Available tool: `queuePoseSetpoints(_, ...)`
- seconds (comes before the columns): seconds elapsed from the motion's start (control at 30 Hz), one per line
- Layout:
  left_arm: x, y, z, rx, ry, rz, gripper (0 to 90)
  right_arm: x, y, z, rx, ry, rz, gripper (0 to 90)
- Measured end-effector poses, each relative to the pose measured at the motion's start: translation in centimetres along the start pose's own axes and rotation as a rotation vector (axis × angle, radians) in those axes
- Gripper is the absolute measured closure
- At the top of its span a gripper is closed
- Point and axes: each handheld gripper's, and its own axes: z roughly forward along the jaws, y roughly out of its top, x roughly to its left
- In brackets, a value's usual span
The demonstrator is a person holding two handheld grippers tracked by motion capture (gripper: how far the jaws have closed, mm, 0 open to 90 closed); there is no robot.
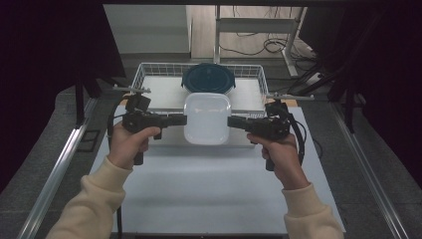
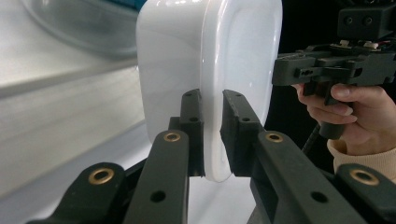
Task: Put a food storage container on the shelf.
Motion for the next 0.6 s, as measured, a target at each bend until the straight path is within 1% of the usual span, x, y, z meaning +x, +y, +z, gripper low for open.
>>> queuePoseSetpoints(0.03,-0.2,0.6,-0.3,-0.005,0.000,0.007,79.7,0.2,0.8,-0.1,-0.004,0.002,-0.004,79.9)
queuePoseSetpoints(0.13,-0.3,1.3,-0.6,-0.009,-0.003,0.010,79.7,0.6,1.5,-0.3,-0.007,-0.001,-0.014,79.8)
queuePoseSetpoints(0.17,-0.4,2.0,-0.8,-0.013,-0.003,0.014,79.7,0.8,2.3,-0.4,-0.008,-0.004,-0.025,79.9)
queuePoseSetpoints(0.2,-0.4,2.0,-0.8,-0.013,-0.003,0.014,79.7,0.8,2.3,-0.4,-0.008,-0.004,-0.025,79.9)
queuePoseSetpoints(0.23,-0.5,2.4,-1.0,-0.016,-0.003,0.017,79.7,1.1,3.1,-0.5,-0.010,-0.002,-0.027,79.9)
queuePoseSetpoints(0.27,-0.5,2.7,-1.1,-0.020,-0.002,0.019,79.7,1.1,3.1,-0.5,-0.010,-0.002,-0.027,79.9)
queuePoseSetpoints(0.37,-0.7,3.9,-1.6,-0.022,-0.003,0.029,79.5,1.7,4.3,-0.7,-0.015,0.000,-0.032,80.0)
queuePoseSetpoints(0.43,-0.9,4.9,-2.0,-0.027,-0.009,0.034,79.5,2.0,5.1,-0.9,-0.021,0.003,-0.040,80.1)
queuePoseSetpoints(0.47,-1.0,5.4,-2.2,-0.031,-0.009,0.036,79.4,2.3,6.2,-1.0,-0.023,0.004,-0.047,80.1)
queuePoseSetpoints(0.5,-1.1,5.9,-2.3,-0.033,-0.006,0.038,79.4,2.3,6.2,-1.0,-0.023,0.004,-0.047,80.1)
queuePoseSetpoints(0.53,-1.1,6.3,-2.4,-0.036,-0.002,0.037,79.4,2.5,7.3,-1.0,-0.025,-0.001,-0.053,80.1)
queuePoseSetpoints(0.57,-1.1,6.8,-2.5,-0.037,0.000,0.038,79.4,2.5,7.3,-1.0,-0.025,-0.001,-0.053,80.1)
queuePoseSetpoints(0.6,-1.0,7.3,-2.6,-0.038,-0.001,0.035,79.4,2.5,7.8,-0.9,-0.019,0.000,-0.046,80.2)
